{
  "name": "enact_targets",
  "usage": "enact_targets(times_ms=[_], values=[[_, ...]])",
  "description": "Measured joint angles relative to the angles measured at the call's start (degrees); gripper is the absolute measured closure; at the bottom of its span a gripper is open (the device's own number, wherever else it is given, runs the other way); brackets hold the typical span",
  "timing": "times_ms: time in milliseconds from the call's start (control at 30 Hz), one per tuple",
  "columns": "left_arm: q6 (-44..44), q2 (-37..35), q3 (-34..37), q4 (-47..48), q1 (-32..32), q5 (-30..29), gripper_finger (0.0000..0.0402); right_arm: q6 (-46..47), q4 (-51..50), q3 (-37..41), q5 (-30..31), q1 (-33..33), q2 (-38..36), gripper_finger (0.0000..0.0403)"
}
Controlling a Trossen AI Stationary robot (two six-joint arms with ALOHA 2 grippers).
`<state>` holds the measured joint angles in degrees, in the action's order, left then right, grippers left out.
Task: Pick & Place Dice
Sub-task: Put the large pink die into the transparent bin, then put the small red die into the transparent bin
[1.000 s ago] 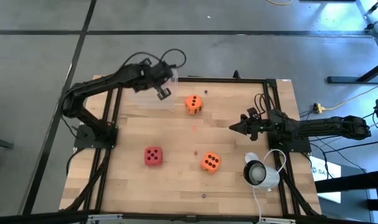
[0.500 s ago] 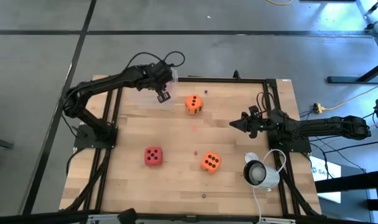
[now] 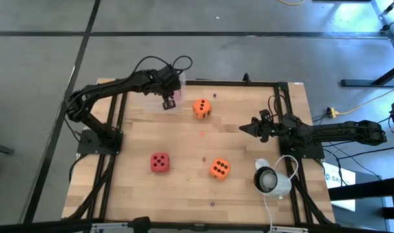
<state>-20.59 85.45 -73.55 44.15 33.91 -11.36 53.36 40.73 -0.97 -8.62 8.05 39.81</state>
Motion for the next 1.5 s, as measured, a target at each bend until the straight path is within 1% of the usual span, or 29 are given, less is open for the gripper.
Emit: enact_targets(times_ms=[233, 333, 633, 733, 867, 1033, 1167, 1300, 1500], values=[[-1.8, 0.1, 1.1, 0.9, -0.1, 2.4, 0.0401, 0.2, 0.0, 0.0, 0.1, 0.0, 0.0, 0.0375], [-2.6, 0.3, 1.1, 1.0, -0.1, 2.5, 0.0401, 0.1, 0.0, 0.0, 0.3, 0.0, 0.0, 0.0375], [-2.7, 2.3, 1.1, 1.0, -0.4, 4.9, 0.0400, 0.0, 0.0, 0.0, 0.3, 0.0, 0.0, 0.0375], [-1.6, 2.3, 1.1, 1.0, -0.7, 5.5, 0.0394, 0.0, 0.0, 0.0, 0.3, 0.0, 0.0, 0.0375], [-1.7, 1.6, 0.3, 1.2, -0.9, 6.7, 0.0363, -0.3, 0.0, 0.0, 0.3, 0.0, 0.0, 0.0375], [-1.7, 1.5, -2.9, 2.1, -0.7, 6.7, 0.0303, -1.0, 0.0, 0.0, 0.3, 0.0, 0.0, 0.0375], [-3.9, 1.5, -4.4, 4.4, -0.7, 6.4, 0.0262, -1.5, 0.0, 0.0, 0.3, 0.0, 0.0, 0.0375], [-2.1, 1.5, -4.4, 5.8, -0.7, 6.6, 0.0237, -1.6, 0.0, 0.0, 0.2, 0.0, 0.0, 0.0375], [-0.8, 0.6, -4.7, 6.7, -0.8, 6.7, 0.0220, -3.1, 0.0, 0.0, 0.2, 0.0, 0.0, 0.0376]])
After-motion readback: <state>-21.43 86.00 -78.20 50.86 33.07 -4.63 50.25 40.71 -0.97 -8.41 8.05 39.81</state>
